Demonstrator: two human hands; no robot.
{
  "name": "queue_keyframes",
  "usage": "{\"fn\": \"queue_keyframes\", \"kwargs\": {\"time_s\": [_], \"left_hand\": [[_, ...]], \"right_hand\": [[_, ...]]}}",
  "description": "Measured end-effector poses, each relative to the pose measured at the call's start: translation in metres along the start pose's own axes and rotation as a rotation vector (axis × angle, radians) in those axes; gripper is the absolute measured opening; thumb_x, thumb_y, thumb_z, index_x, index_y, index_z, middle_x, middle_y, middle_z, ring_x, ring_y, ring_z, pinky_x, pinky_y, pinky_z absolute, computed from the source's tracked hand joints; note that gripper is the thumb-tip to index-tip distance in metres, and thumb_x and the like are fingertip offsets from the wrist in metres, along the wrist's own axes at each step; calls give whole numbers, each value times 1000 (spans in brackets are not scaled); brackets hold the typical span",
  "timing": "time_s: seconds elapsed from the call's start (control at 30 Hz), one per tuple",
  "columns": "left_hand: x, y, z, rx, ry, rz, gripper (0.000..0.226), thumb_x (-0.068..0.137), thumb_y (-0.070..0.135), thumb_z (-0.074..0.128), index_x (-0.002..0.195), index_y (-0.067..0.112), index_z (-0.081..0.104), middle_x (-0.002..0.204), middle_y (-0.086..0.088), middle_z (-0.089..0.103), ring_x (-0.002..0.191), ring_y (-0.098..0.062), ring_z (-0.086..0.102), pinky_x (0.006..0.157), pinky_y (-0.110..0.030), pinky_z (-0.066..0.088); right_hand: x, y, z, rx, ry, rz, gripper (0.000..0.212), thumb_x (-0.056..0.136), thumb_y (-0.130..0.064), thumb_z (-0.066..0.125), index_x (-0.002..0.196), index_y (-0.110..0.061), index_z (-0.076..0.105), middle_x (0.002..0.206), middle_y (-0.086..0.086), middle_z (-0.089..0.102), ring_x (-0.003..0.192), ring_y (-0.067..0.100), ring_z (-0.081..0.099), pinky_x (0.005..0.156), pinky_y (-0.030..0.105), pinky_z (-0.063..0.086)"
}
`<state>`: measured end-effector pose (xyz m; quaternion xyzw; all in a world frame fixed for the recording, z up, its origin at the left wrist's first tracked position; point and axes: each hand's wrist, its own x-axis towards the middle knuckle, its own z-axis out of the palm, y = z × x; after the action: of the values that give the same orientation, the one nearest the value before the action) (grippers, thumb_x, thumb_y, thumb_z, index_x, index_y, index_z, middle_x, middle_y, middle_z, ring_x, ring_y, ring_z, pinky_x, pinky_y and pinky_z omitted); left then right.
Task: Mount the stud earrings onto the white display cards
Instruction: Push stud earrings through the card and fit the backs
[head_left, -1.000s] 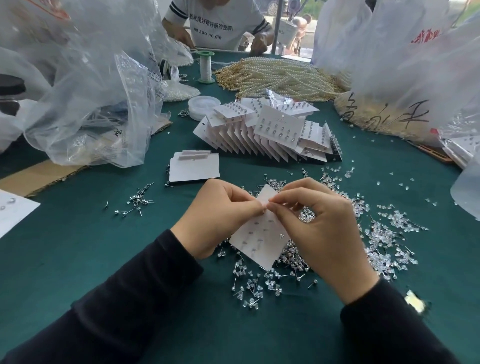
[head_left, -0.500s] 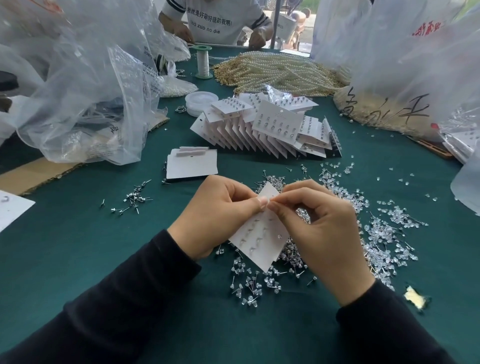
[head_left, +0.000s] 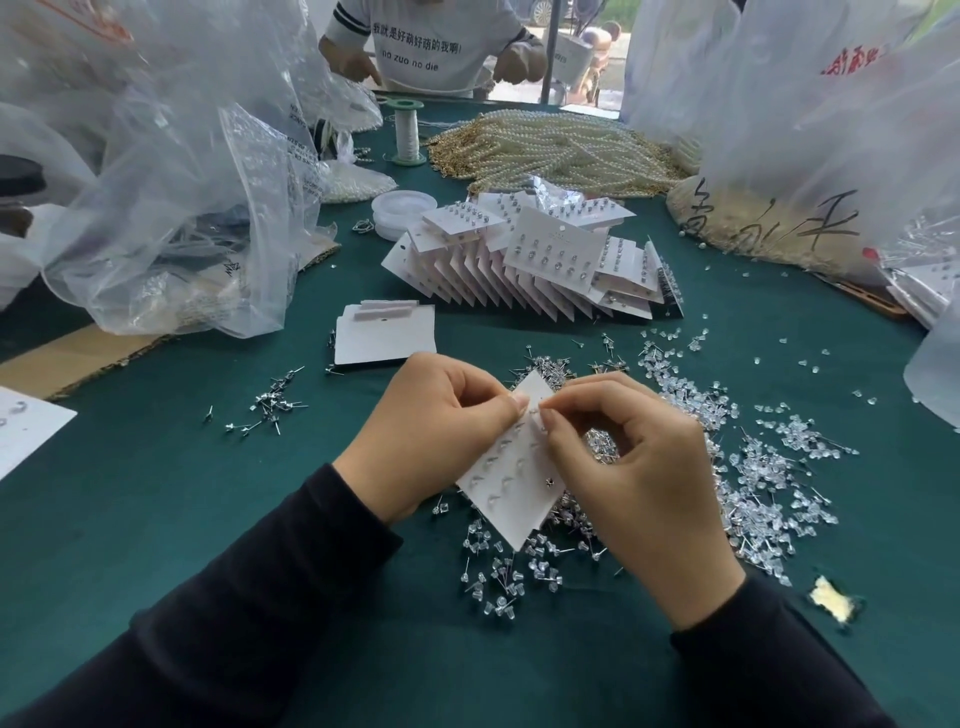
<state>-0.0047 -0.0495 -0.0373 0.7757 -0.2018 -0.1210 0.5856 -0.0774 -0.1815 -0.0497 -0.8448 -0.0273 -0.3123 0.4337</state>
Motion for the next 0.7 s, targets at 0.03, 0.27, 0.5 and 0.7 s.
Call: {"fn": "queue_keyframes", "kwargs": {"time_s": [0.03,0.27,0.5,0.7], "left_hand": [[0,0,0,16,-4,11,24,81,14,65,63,-2,68,64,-31,59,56,-18,47,55,-30,38],[0,-3,-1,98,-6,68,25,82,14,65,62,-1,68,55,-23,55,53,-15,42,51,-25,33],[0,-3,-4,134,-29,102,26,82,13,64,62,-3,66,53,-11,51,49,-12,39,46,-20,32],[0,-1,-6,24,-69,76,33,81,21,65,60,-4,64,53,-11,50,49,-16,40,46,-21,33]], "right_hand": [[0,-1,0,-25,3,-10,11,74,2,71,78,-8,69,77,0,66,69,13,62,62,29,53],[0,-3,4,-67,-8,-19,10,74,4,69,75,-6,68,76,2,65,66,11,60,62,22,51],[0,-4,5,-62,-56,-13,10,75,4,68,75,-6,67,75,2,65,68,10,58,62,19,50],[0,-4,4,-41,-33,-50,8,76,5,67,77,-4,67,77,3,64,70,10,58,64,19,50]]}}
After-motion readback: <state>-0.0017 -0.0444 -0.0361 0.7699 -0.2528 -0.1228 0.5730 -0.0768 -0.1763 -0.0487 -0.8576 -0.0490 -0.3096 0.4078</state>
